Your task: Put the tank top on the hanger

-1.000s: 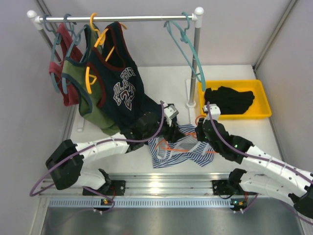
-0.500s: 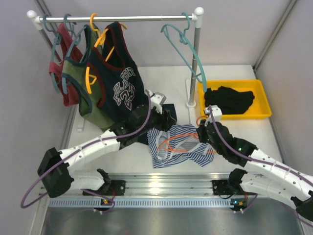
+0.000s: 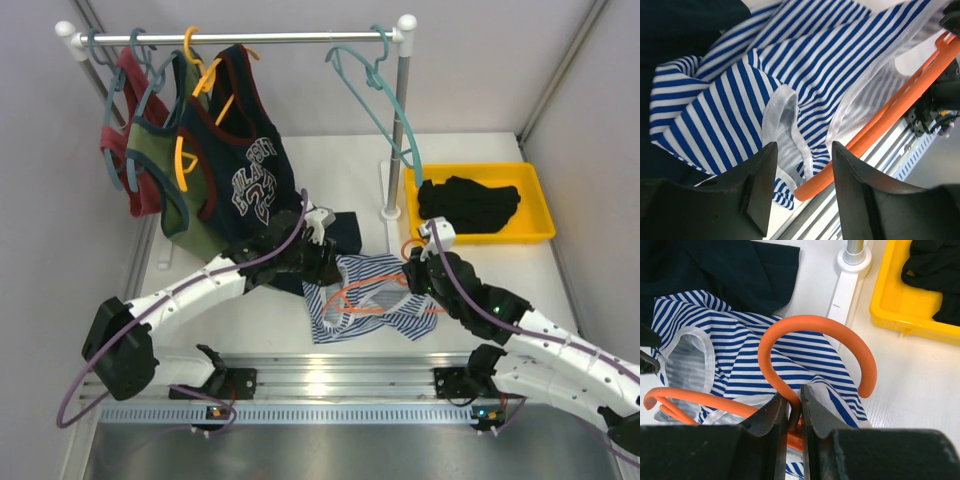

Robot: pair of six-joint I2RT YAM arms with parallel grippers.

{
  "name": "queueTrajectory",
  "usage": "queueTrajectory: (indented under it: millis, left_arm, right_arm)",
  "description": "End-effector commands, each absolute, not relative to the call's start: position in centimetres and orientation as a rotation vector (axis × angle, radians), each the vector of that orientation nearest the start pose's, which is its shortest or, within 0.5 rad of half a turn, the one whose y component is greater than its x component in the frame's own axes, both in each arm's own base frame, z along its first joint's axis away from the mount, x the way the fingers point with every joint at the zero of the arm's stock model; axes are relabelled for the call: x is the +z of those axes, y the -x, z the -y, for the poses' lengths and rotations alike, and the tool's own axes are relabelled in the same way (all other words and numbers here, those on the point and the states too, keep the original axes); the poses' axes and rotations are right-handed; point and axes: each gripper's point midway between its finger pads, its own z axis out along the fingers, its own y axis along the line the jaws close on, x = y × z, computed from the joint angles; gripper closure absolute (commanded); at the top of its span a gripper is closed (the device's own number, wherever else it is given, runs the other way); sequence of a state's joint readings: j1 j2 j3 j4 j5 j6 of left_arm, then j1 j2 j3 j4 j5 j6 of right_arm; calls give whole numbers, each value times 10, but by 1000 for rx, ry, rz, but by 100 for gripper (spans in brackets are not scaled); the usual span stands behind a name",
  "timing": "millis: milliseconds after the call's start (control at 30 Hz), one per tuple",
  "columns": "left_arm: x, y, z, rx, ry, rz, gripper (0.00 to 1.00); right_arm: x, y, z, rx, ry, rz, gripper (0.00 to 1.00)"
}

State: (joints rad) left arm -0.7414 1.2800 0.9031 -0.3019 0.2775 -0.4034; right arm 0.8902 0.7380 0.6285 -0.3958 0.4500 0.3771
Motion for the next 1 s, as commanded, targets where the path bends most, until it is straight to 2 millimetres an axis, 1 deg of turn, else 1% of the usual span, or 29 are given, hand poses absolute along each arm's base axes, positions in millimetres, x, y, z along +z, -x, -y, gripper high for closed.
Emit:
queueTrajectory:
  millis: [0,100,267,300,400,467,633,667,867,967]
  left_arm:
    - [150,-203,295,-983,-649,-2368,47]
    - [137,-200,298,-993,-673,-2420,47]
    - [124,-196,305,-1035,-699,-2472,47]
    - [119,-197,305,-1028,-697,-2485,47]
    - [114,-201,308,-1023,-696,-2481,46]
    - [113,-204,313,-1036,-700,-2462,44]
    - [101,-209,323,-1078,-701,-2460,45]
    - [103,-212,327,-1096,-695,-2435,45]
    - [94,-217,335,-1111,-695,-2428,48]
    - [91,-218,339,-1135,-703,-2425,54]
  right_arm:
    - [195,-217,-175,393,255,-1949,100]
    - [198,-215,-175,407,261,-1937,100]
    - [202,-214,-174,417,264,-1923,100]
    - [201,-214,-174,415,264,-1923,100]
    - [200,-213,-173,412,267,-1925,100]
    - [201,-213,-175,419,268,-1923,100]
    - [197,-213,-175,417,267,-1929,100]
    - [197,-213,-175,418,266,-1929,100]
    - [196,-213,-173,409,264,-1933,100]
    - [196,-214,-173,408,261,-1930,100]
